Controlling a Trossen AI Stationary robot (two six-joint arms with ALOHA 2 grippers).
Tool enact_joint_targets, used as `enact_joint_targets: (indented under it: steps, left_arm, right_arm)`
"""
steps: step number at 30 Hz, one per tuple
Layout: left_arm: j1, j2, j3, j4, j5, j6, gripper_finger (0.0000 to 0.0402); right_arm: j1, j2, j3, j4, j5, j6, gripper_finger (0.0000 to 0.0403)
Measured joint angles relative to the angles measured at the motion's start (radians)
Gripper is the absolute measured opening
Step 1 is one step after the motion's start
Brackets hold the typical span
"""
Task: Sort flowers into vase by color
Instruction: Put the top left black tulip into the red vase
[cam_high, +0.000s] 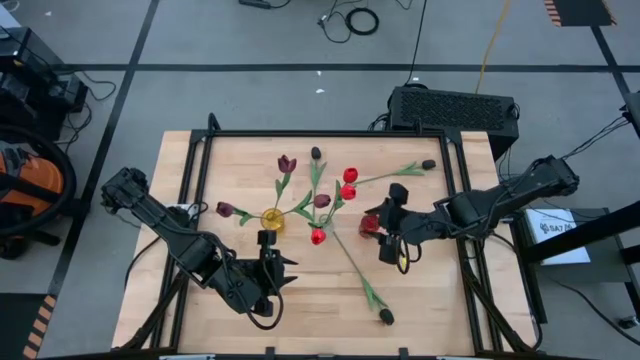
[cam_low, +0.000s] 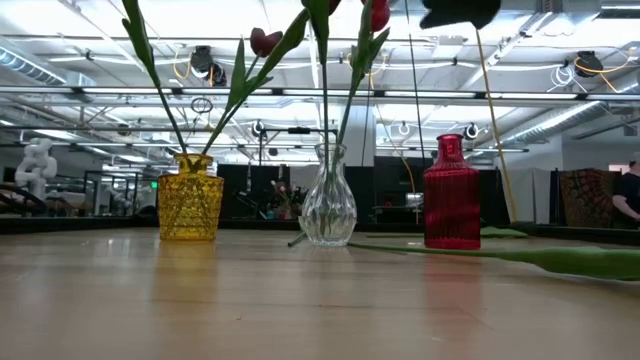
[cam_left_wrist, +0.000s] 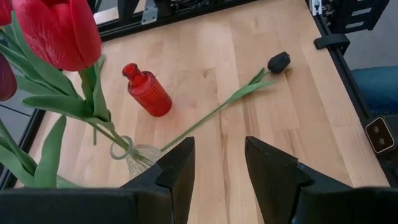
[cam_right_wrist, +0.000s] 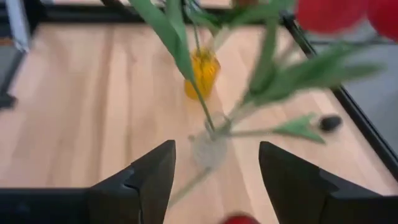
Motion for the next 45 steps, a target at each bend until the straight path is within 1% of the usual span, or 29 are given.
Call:
enact_joint_targets:
  steps: [4, 8, 10, 14, 15, 17, 22, 25, 28, 31, 34, 36, 38, 42, 44, 45]
  left_arm:
    - [0.000, 0.000, 0.000, 0.000, 0.000, -0.002, 0.0148]
    - [0.000, 0.000, 0.000, 0.003, 0.000, -0.002, 0.0148]
    - [0.000, 0.000, 0.000, 0.002, 0.000, -0.002, 0.0148]
    - [0.002, 0.013, -0.004, 0.009, -0.011, -0.029, 0.0148]
    - [0.002, 0.020, -0.013, 0.008, -0.010, -0.040, 0.0148]
    - [0.002, 0.034, -0.037, 0.008, -0.010, -0.066, 0.0148]
    - [0.002, 0.070, -0.123, 0.040, -0.009, -0.164, 0.0148]
    - [0.002, 0.089, -0.169, 0.088, -0.007, -0.232, 0.0148]
    - [-0.002, 0.109, -0.206, 0.144, -0.006, -0.292, 0.0148]
    - [-0.009, 0.132, -0.235, 0.197, -0.006, -0.355, 0.0148]
    - [-0.015, 0.165, -0.248, 0.227, -0.006, -0.412, 0.0148]
    - [-0.021, 0.188, -0.254, 0.245, -0.006, -0.418, 0.0148]
    - [-0.026, 0.211, -0.255, 0.259, -0.006, -0.418, 0.0148]
    - [-0.036, 0.233, -0.255, 0.268, -0.014, -0.430, 0.0148]
    - [-0.038, 0.233, -0.255, 0.256, -0.019, -0.441, 0.0148]
    - [-0.041, 0.233, -0.255, 0.253, -0.028, -0.440, 0.0148]
  right_arm:
    - [-0.014, -0.020, 0.000, -0.161, 0.075, -0.006, 0.0223]
    - [-0.023, -0.027, 0.000, -0.362, 0.178, 0.102, 0.0212]
    - [-0.029, -0.026, -0.005, -0.432, 0.234, 0.141, 0.0203]
    - [-0.049, -0.029, -0.068, -0.455, 0.363, 0.148, 0.0183]
    - [-0.061, -0.031, -0.089, -0.446, 0.380, 0.137, 0.0178]
    - [-0.097, -0.033, -0.134, -0.412, 0.381, 0.101, 0.0169]
    - [-0.221, -0.038, -0.226, -0.344, 0.273, 0.000, 0.0152]
    - [-0.298, -0.060, -0.267, -0.269, 0.190, -0.102, 0.0147]
    - [-0.382, -0.088, -0.280, -0.198, 0.098, -0.195, 0.0143]
    - [-0.463, -0.108, -0.281, -0.143, 0.020, -0.236, 0.0140]
    - [-0.543, -0.119, -0.281, -0.128, 0.010, -0.250, 0.0137]
    - [-0.601, -0.119, -0.281, -0.127, -0.008, -0.296, 0.0135]
    - [-0.664, -0.118, -0.283, -0.111, -0.077, -0.349, 0.0133]
    - [-0.792, -0.117, -0.283, -0.007, -0.277, -0.405, 0.0125]
    - [-0.842, -0.116, -0.283, 0.045, -0.330, -0.397, 0.0119]
    - [-0.862, -0.112, -0.283, 0.078, -0.334, -0.369, 0.0117]
